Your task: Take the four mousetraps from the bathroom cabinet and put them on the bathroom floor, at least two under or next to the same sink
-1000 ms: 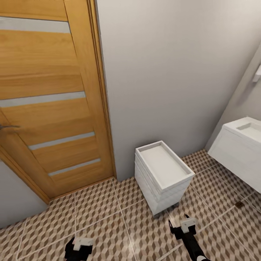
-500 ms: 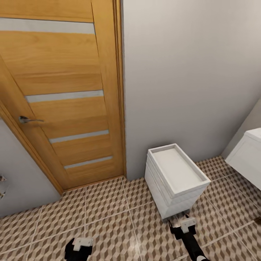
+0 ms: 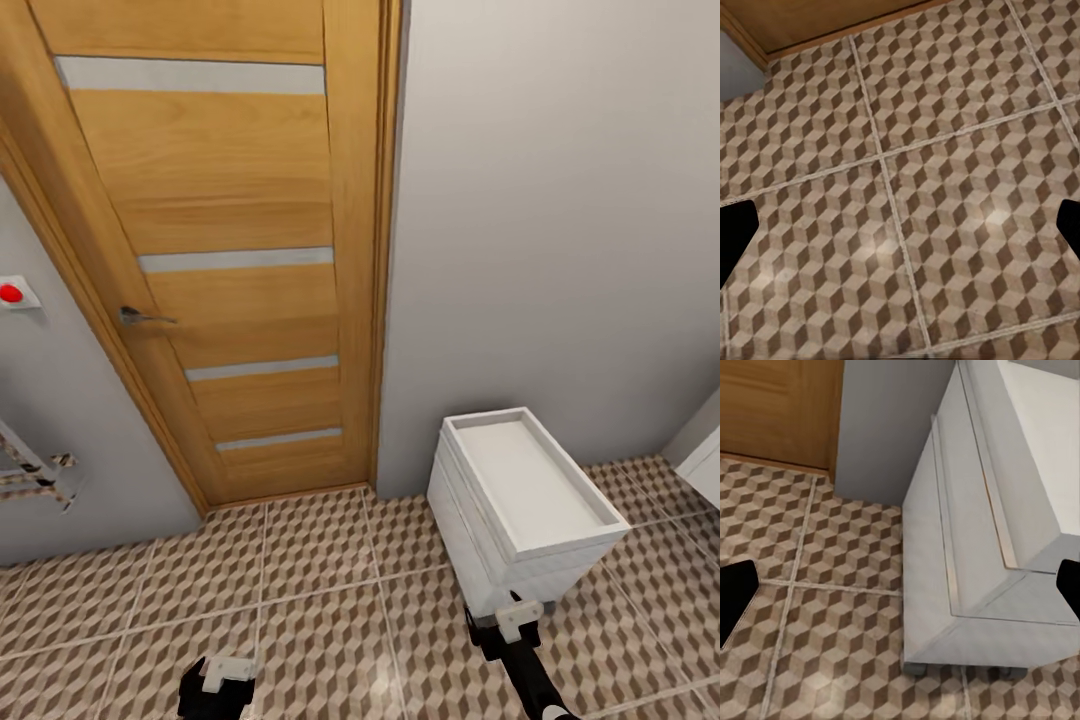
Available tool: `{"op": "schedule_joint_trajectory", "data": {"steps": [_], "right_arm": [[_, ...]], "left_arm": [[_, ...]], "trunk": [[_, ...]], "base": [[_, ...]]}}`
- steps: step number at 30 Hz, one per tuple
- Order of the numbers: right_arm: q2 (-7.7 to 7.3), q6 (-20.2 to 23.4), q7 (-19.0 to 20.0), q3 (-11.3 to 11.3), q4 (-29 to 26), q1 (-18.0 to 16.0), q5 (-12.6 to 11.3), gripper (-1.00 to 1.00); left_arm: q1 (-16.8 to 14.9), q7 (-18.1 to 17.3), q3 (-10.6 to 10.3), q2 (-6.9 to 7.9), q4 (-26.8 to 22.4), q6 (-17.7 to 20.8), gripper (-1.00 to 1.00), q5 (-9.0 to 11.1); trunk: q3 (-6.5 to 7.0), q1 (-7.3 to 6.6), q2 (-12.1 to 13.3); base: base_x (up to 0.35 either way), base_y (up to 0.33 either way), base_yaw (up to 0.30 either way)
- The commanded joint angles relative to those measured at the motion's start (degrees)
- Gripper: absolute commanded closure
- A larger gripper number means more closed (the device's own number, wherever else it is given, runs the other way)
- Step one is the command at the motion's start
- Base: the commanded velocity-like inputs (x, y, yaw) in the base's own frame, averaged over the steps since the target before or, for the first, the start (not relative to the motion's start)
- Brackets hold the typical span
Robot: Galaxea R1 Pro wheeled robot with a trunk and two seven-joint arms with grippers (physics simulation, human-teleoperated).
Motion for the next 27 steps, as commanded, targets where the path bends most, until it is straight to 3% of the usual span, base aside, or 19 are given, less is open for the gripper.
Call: {"op": "schedule_joint_trajectory", "data": {"steps": [1, 27], "right_arm": [[-0.01, -0.1, -0.4, -0.2, 0.1, 0.0, 0.6, -1.00], [-0.01, -0.1, -0.4, -0.2, 0.1, 0.0, 0.6, -1.00]], "left_arm": [[-0.1, 0.1, -0.5, -0.06, 0.3, -0.3, -1.00, 0.4], [-0.1, 0.1, -0.5, 0.09, 0.2, -0.3, -1.00, 0.4]], "trunk": [[-0.11, 0.03, -0.1], [-0.11, 0.03, -0.1]], "base": [[0.000, 0.000, 0.255], [0.000, 0.000, 0.255]]}}
